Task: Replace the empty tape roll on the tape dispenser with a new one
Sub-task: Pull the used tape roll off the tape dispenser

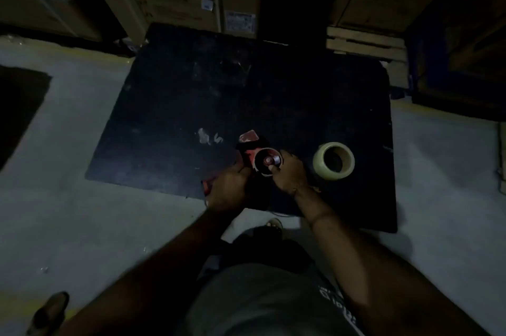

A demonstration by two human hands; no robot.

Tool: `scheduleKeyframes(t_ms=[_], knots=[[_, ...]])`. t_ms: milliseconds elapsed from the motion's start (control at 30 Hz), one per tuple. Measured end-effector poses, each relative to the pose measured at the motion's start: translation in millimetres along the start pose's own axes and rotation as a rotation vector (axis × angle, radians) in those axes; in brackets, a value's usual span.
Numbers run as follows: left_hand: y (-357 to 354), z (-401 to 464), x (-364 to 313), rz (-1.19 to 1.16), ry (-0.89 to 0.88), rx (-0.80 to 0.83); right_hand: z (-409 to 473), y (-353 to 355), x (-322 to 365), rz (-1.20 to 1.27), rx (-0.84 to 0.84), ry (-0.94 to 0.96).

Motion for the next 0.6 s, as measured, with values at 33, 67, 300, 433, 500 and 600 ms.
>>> scheduleKeyframes(t_ms=[33,67,300,433,500,600], knots=[[-3.4,1.7,5.1,-0.025,0.071,-0.01,2.9,0.5,-1.2,0.036,-0.005,-0.001],[-2.2,2.0,10.2,-0.034,0.15,-0.028,3.8,2.0,-1.4,0.061,-0.001,-0.012],[-44.7,3.0,28.9,-0.442,0.543,0.064,11.6,0.4,-17.8,0.137,0.038,-0.081],[-54.0,2.4,29.0,-0.699,0.747,0.018,19.5,-3.0,-27.3,0.258,0.031,-0.169],[-55.9,4.4,26.2,-0.724,0.75,0.01,21.9,-4.9,-28.8,0.282,0.036,-0.189],[-61.6,1.1,27.0,-0.794,0.799,-0.016,25.2,-8.5,-30.5,0.325,0.044,-0.222]])
Point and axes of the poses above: each hand's wrist, its own z-axis towards the middle knuckle, its own y-axis out of the back of the hand, x = y × z, the point moved 10 cm from there along z, towards the middle knuckle, and after that the axes turned 3 degrees about -y, right-handed, at the moved point
